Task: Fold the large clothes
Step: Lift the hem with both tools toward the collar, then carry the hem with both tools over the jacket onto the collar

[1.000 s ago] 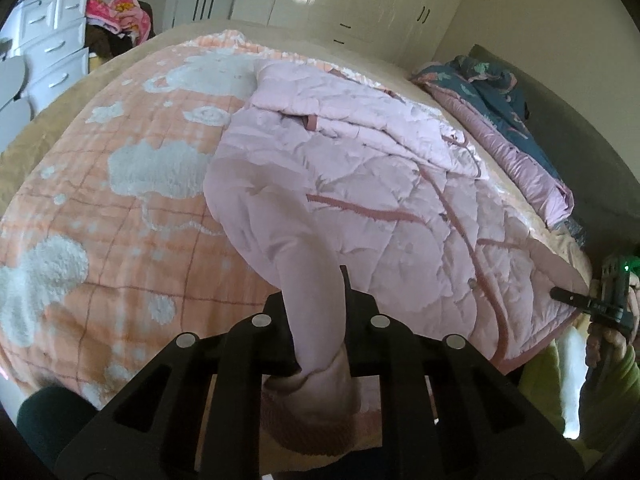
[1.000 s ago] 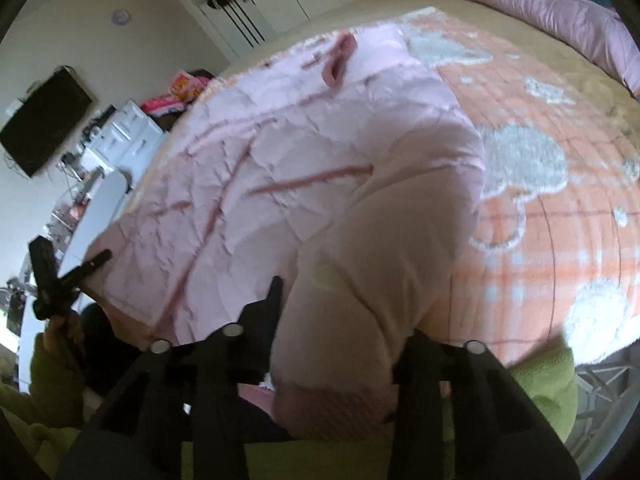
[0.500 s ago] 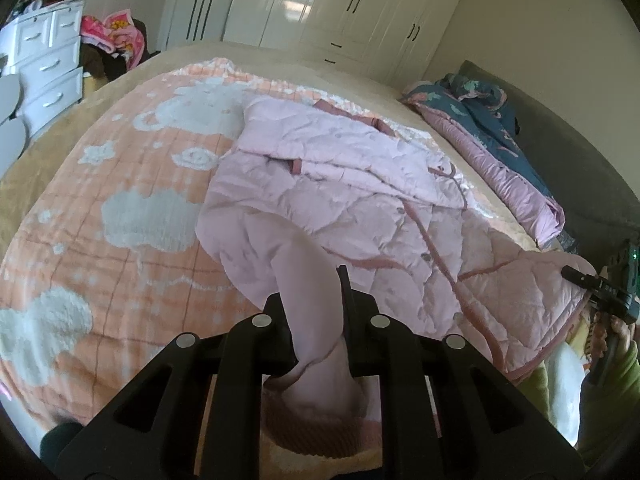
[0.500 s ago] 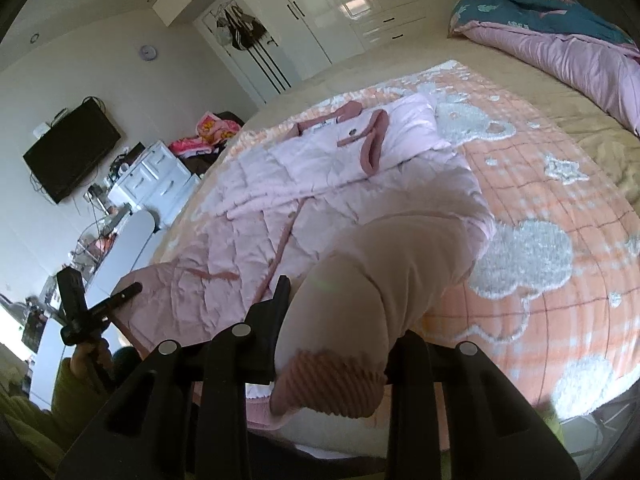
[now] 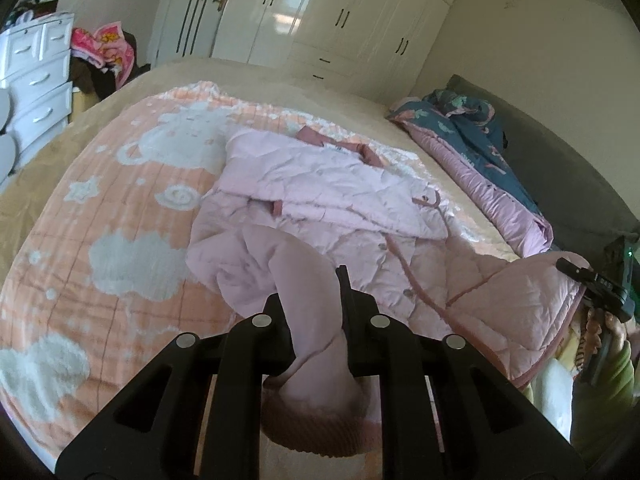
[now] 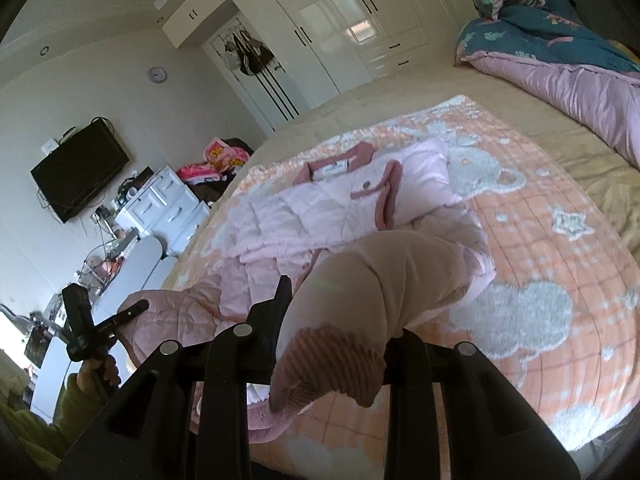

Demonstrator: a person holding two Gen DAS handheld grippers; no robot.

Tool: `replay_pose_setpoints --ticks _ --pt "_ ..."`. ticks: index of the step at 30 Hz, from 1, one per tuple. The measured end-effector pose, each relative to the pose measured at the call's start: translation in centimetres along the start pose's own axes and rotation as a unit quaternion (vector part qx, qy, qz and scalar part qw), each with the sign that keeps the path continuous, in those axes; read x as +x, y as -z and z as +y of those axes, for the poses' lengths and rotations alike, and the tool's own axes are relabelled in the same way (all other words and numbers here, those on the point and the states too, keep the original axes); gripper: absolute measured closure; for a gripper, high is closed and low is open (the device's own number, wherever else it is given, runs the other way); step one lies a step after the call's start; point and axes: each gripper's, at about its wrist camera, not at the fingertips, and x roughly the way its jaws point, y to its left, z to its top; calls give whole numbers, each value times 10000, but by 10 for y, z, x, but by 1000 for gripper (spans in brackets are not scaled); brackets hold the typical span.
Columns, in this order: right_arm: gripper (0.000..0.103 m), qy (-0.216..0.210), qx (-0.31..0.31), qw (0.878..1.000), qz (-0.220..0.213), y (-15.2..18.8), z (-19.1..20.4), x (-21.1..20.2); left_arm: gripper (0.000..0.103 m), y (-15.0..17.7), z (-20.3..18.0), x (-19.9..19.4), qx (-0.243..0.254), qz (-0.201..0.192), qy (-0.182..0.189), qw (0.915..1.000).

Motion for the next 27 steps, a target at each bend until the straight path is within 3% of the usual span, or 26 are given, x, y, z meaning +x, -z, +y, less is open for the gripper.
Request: replay_pose_setpoints --ticks 27 --pt "78 25 -102 9990 -427 -79 14 1 95 -88 -10 3 -113 -535 209 9983"
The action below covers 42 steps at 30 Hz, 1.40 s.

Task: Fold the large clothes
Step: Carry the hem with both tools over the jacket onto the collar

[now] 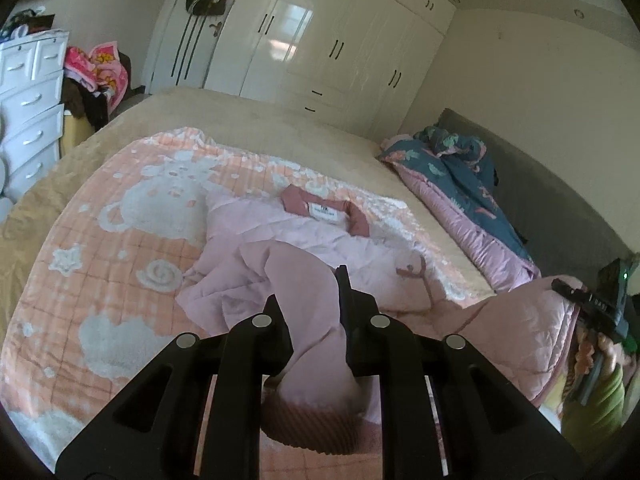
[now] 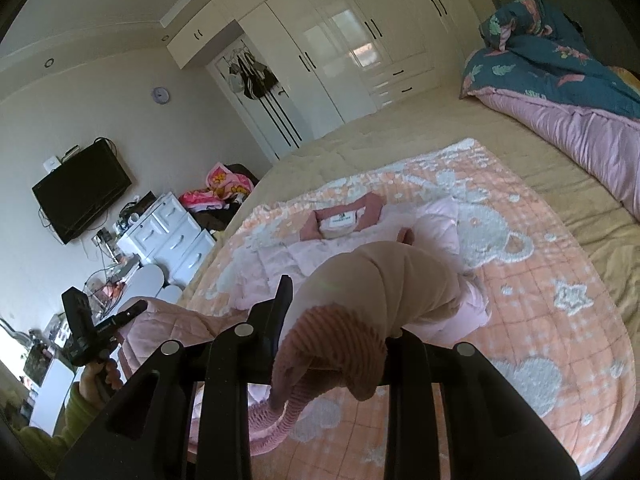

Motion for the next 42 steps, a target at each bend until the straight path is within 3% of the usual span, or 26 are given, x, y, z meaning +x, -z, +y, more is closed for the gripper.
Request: replay_pose_setpoints --ticks 8,15,42 --pt "78 -28 33 9999 -102 -21 -2 1 95 -23 1 4 -117 -119 8 9999" --pt "78 -81 246 9996 -144 -40 -7 6 95 -43 17 13 -503 -177 -29 9986" --pt "75 -4 1248 9922 1 -93 -58 72 93 -78 21 70 -248 -207 -714 9969"
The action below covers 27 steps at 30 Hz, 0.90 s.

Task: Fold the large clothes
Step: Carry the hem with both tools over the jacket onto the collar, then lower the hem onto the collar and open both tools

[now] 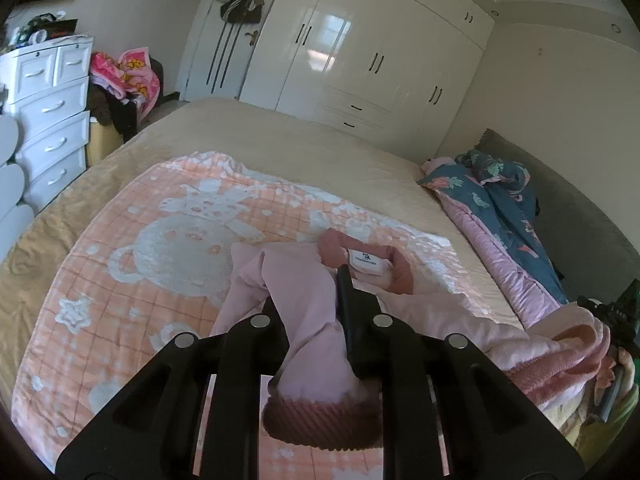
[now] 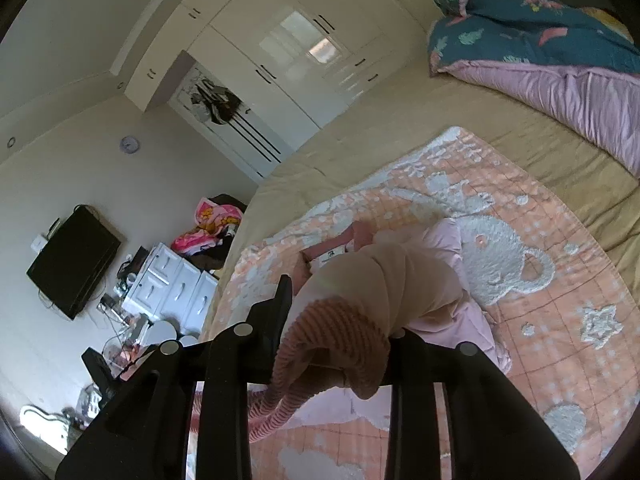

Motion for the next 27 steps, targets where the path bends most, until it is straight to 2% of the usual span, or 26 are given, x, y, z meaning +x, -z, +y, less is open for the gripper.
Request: replay_pose_setpoints --ticks 5,7,9,17,23,27 --pt "72 -59 330 9994 102 -12 -14 18 93 -4 1 17 18 56 -115 9999" --pt "65 -127 453 9988 117 -16 -20 24 93 -7 -1 23 60 70 -152 9998" --pt "63 -186 587 9980 137 -21 -26 30 93 -9 -2 29 88 85 -177 9998" --pt "56 -269 793 9962 257 -36 -38 52 93 -16 -3 47 88 148 -215 9996" --pt "44 -321 803 9959 259 -43 -40 64 93 -20 0 64 107 214 -247 9994" --pt "32 -435 764 9960 181 -47 -39 66 93 -22 0 74 109 252 -259 9993"
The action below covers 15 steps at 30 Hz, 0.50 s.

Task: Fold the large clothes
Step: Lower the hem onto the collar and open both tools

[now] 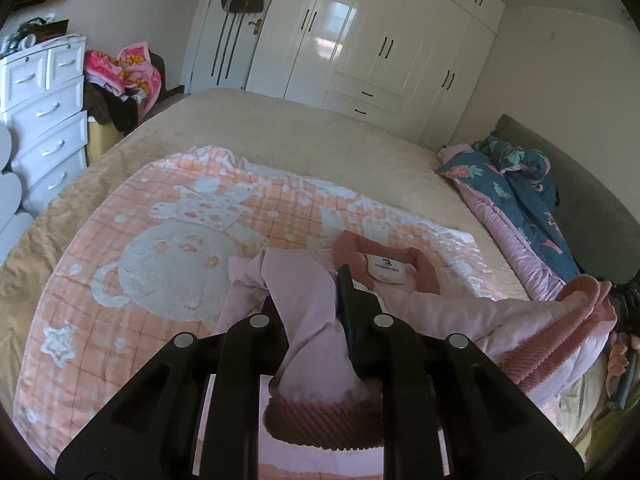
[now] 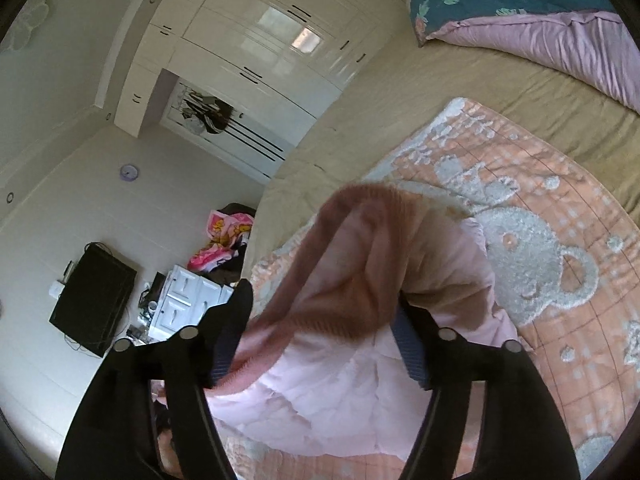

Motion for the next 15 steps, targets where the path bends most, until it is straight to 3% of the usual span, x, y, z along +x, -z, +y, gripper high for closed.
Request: replay_pose_setpoints --ticks 3,7,11,14,15 --pt "18 -191 -268 9995 -29 1 4 1 93 0 0 7 20 41 6 10000" --pt "14 -128 -613 9980 -64 8 5 4 93 0 -4 18 70 94 -27 9999" --pt "12 369 -1025 9940 39 17 0 17 89 -1 -5 28 70 140 -67 9999" --pt "11 807 -1381 9870 178 27 -6 32 78 -2 -8 36 99 193 -148 9997" --pt "10 954 -1480 9841 228 31 -10 37 69 -2 -9 37 100 207 -151 9996"
